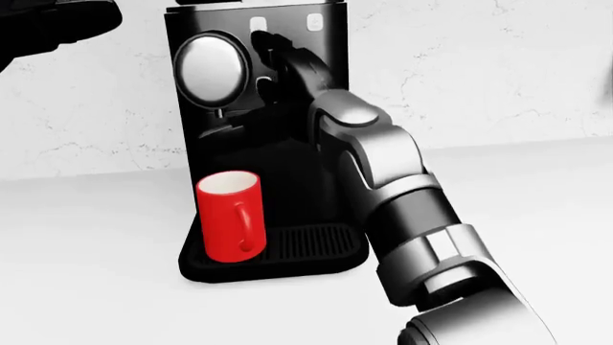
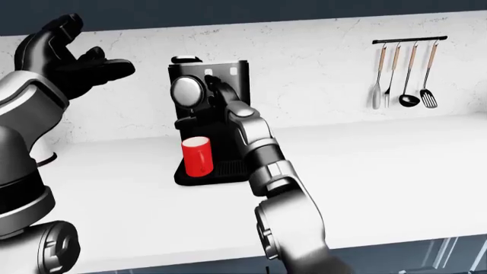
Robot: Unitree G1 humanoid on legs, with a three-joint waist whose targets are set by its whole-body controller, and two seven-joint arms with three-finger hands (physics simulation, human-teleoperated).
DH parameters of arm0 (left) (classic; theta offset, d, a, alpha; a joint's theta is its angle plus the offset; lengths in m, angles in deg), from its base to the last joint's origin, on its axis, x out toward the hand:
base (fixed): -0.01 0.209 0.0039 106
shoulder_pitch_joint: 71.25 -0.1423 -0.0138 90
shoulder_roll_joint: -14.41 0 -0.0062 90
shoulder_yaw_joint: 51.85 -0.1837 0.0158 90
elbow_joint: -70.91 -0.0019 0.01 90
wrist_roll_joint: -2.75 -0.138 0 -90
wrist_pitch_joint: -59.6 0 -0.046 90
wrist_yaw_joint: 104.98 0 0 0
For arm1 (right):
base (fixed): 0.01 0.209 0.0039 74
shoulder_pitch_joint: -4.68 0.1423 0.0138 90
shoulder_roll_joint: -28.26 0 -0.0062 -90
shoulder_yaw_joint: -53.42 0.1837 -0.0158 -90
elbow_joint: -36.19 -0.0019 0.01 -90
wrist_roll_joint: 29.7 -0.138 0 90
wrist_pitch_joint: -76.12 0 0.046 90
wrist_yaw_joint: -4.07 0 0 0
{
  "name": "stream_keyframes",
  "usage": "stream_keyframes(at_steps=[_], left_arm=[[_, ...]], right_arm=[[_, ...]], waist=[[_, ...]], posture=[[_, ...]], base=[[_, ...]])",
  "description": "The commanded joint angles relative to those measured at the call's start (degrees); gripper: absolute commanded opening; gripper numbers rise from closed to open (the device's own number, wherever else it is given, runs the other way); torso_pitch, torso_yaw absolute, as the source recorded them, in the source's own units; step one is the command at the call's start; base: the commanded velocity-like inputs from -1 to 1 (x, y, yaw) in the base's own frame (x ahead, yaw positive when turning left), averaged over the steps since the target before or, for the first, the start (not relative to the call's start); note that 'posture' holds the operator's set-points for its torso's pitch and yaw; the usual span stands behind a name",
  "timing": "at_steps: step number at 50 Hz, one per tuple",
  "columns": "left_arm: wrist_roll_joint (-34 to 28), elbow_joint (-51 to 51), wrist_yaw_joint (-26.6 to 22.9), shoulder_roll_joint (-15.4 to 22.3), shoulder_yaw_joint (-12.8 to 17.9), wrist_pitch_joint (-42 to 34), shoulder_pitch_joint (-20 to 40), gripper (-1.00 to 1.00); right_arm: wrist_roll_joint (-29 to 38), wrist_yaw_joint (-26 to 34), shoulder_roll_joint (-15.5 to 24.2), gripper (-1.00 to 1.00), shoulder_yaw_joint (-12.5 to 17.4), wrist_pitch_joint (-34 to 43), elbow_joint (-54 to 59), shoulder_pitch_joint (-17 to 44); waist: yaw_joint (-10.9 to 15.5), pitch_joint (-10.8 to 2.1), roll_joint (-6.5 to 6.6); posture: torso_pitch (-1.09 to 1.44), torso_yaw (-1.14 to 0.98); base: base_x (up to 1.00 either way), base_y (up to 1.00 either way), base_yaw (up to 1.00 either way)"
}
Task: Press the button on the coffee machine to serve coffee.
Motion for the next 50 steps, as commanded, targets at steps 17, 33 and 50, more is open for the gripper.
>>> stream_keyframes(at_steps=[17, 33, 50], left_arm=[[0.0, 0.2, 0.0, 0.7, 0.1, 1.6, 2.7, 1.00], [0.7, 0.9, 0.1, 0.6, 0.5, 1.7, 2.2, 1.00], [2.3, 0.8, 1.1, 1.0, 0.8, 2.6, 3.1, 1.00]], right_arm=[[-0.3, 0.0, 0.5, 1.00, 1.2, -6.3, 4.4, 5.2], [-0.3, -0.5, 0.3, 1.00, 2.1, -9.7, 9.7, 7.6], [-0.6, -0.7, 0.1, 1.00, 2.5, -10.7, 10.6, 8.0]], waist=[[0.0, -0.20, 0.37], [-0.1, -0.18, 0.52], [-0.1, -0.54, 0.52]], posture=[[-0.68, 0.00], [-0.68, 0.00], [-0.68, 0.00]], base=[[0.00, 0.00, 0.00], [0.00, 0.00, 0.00], [0.00, 0.00, 0.00]])
